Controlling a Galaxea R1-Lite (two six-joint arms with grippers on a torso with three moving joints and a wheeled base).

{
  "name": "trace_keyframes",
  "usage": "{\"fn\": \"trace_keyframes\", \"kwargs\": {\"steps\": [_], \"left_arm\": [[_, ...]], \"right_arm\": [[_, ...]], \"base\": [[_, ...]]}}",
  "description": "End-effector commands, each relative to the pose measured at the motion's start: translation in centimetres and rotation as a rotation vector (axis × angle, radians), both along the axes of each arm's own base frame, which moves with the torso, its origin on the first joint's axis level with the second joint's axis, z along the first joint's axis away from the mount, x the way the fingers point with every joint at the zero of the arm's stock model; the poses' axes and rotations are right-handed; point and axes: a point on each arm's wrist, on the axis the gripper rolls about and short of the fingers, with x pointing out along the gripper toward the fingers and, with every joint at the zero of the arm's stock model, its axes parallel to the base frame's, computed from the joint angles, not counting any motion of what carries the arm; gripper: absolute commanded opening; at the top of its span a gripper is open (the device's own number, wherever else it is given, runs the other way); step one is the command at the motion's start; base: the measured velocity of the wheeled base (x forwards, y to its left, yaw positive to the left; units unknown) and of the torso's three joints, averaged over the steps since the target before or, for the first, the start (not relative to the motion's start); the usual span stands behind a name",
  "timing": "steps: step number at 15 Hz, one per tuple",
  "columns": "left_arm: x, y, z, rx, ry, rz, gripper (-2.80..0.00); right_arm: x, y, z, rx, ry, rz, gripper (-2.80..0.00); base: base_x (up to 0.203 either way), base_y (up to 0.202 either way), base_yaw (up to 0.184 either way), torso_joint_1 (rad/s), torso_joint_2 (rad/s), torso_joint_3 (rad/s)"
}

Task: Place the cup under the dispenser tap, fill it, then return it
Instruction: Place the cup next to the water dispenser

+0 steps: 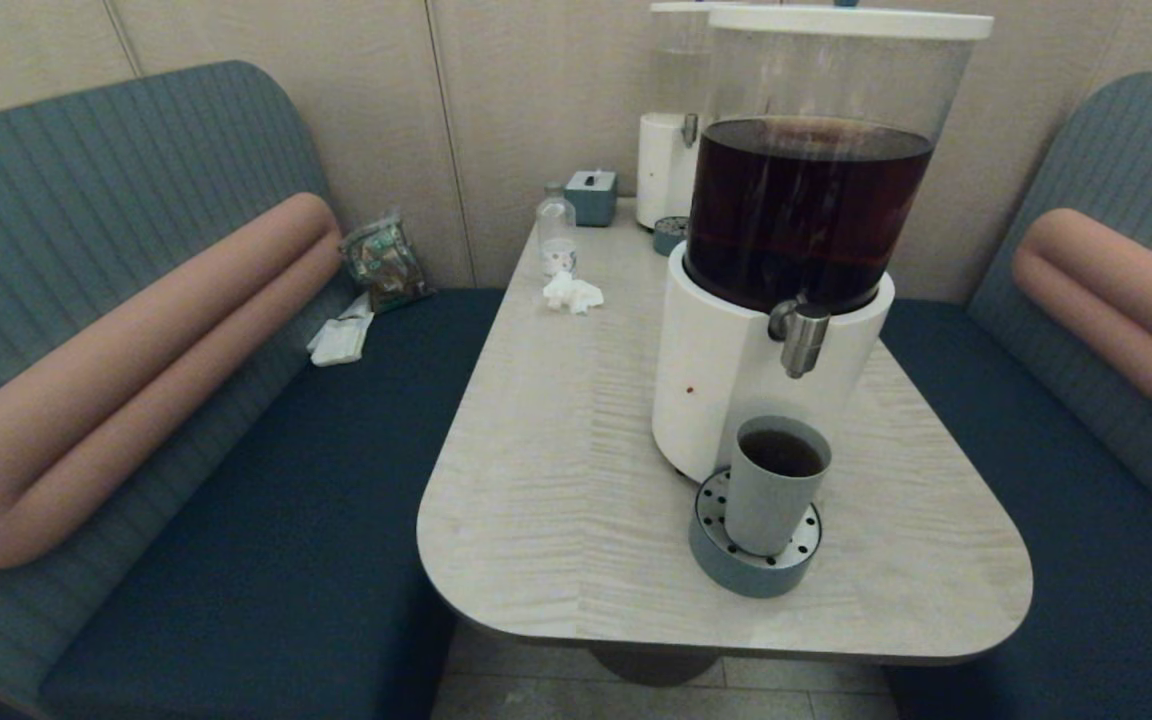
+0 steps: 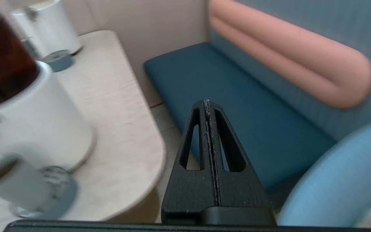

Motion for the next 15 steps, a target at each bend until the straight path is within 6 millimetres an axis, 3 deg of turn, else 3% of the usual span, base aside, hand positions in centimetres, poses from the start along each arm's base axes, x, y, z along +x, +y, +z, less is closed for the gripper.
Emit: {"fn": "trace_keyframes", "kwargs": {"steps": [1, 4, 5, 7, 9, 12, 15], "left_arm": [[0.0, 0.0, 0.0, -0.001, 0.0, 0.001, -2.8], [0.0, 0.0, 0.0, -0.002, 0.002, 0.001, -2.8], [0.0, 0.0, 0.0, -0.001, 0.0, 0.001, -2.8], [0.0, 0.0, 0.0, -0.001, 0.001, 0.0, -2.8], [0.0, 0.0, 0.0, -0.001, -0.001, 0.0, -2.8], [0.0, 0.0, 0.0, -0.002, 0.0, 0.001, -2.8], [0.0, 0.0, 0.0, 0.002, 0.002, 0.001, -2.8]], "right_arm": [[-3.3, 0.2, -3.8, -0.004, -0.093, -0.048, -2.8], [-5.7, 0.4, -6.5, -0.071, -0.171, -0.055, -2.8], [-5.6, 0.4, -7.3, -0.073, -0.184, -0.071, -2.8], [-4.2, 0.4, -7.3, -0.122, -0.253, -0.09, -2.8], [-1.8, 0.6, -7.9, -0.275, -0.352, -0.085, -2.8], [2.7, 1.0, -13.7, -0.498, -0.252, 0.05, -2.8], [4.3, 1.4, -17.1, -0.442, -0.085, 0.32, -2.8]], "base": [[0.0, 0.0, 0.0, 0.0, 0.0, 0.0], [0.0, 0.0, 0.0, 0.0, 0.0, 0.0], [0.0, 0.0, 0.0, 0.0, 0.0, 0.0], [0.0, 0.0, 0.0, 0.0, 0.0, 0.0], [0.0, 0.0, 0.0, 0.0, 0.0, 0.0], [0.0, 0.0, 0.0, 0.0, 0.0, 0.0], [0.0, 0.0, 0.0, 0.0, 0.0, 0.0]]}}
